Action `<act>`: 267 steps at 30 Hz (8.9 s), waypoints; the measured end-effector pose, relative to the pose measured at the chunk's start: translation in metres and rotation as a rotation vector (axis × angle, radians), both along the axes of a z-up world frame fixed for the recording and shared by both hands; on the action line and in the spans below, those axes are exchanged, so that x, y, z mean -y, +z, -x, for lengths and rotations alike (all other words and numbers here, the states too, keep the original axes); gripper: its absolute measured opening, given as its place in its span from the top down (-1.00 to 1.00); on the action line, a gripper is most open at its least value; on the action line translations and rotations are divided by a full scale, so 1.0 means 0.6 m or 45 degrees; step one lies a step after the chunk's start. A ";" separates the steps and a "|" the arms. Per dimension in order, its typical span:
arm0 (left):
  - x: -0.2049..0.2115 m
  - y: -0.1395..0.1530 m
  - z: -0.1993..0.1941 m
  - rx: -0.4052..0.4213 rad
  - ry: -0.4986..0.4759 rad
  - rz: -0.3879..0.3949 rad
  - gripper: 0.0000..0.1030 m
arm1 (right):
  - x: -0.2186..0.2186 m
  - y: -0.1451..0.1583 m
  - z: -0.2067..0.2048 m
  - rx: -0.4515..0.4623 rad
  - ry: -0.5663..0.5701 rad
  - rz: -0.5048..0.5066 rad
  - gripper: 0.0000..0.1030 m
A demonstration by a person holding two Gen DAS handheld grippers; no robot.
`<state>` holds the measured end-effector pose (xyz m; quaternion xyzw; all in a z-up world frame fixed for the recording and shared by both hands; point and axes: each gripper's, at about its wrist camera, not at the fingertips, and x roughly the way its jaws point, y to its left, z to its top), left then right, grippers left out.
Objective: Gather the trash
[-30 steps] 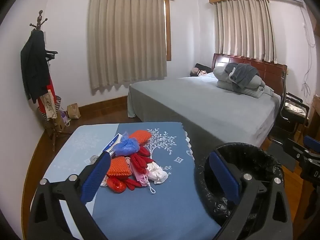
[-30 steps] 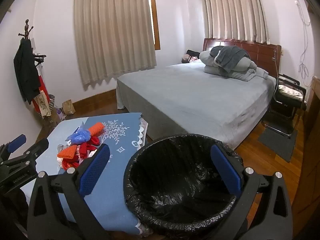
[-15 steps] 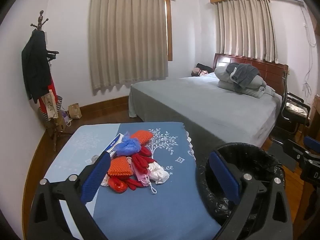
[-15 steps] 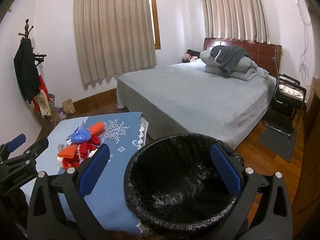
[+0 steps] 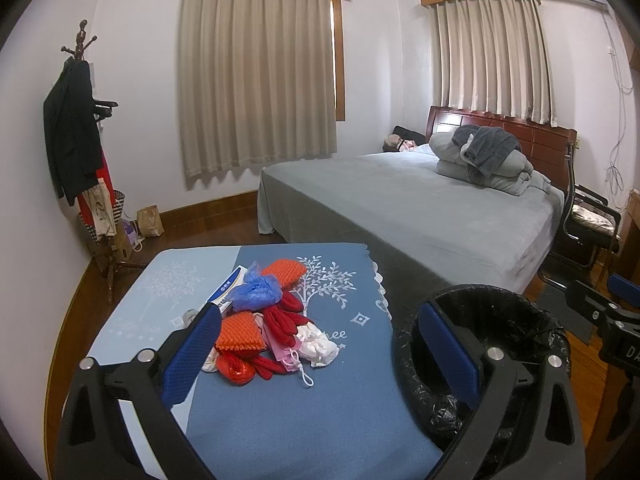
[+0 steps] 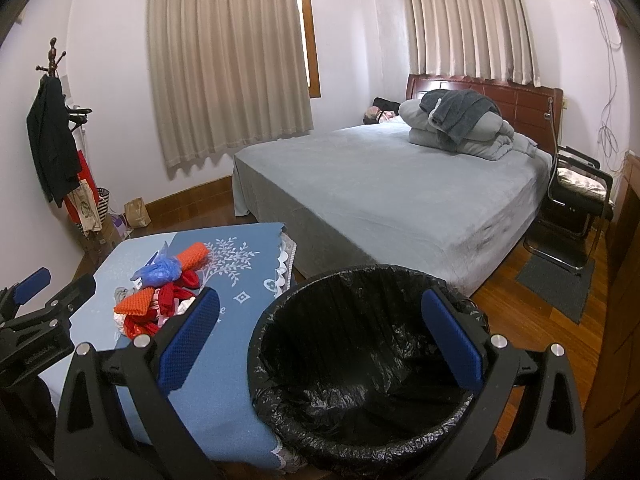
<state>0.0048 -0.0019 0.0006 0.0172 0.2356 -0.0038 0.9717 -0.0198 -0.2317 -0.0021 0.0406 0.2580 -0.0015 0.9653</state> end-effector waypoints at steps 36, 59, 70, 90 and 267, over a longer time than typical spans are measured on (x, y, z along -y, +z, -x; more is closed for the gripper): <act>-0.001 -0.001 0.003 -0.002 0.003 0.000 -0.88 | 0.003 -0.003 -0.002 -0.004 0.001 -0.004 -0.91; -0.027 -0.020 0.017 -0.015 0.021 0.013 -0.88 | -0.032 -0.025 -0.019 -0.012 0.015 -0.003 -0.91; -0.108 -0.046 -0.018 -0.015 0.166 -0.011 -0.88 | -0.113 -0.062 -0.093 -0.008 0.157 -0.005 -0.91; -0.288 -0.191 -0.099 -0.198 0.339 -0.006 -0.86 | -0.296 -0.247 -0.261 -0.271 0.379 0.040 -0.69; -0.367 -0.240 -0.084 -0.307 0.236 0.164 0.19 | -0.393 -0.218 -0.255 -0.174 0.605 -0.023 -0.82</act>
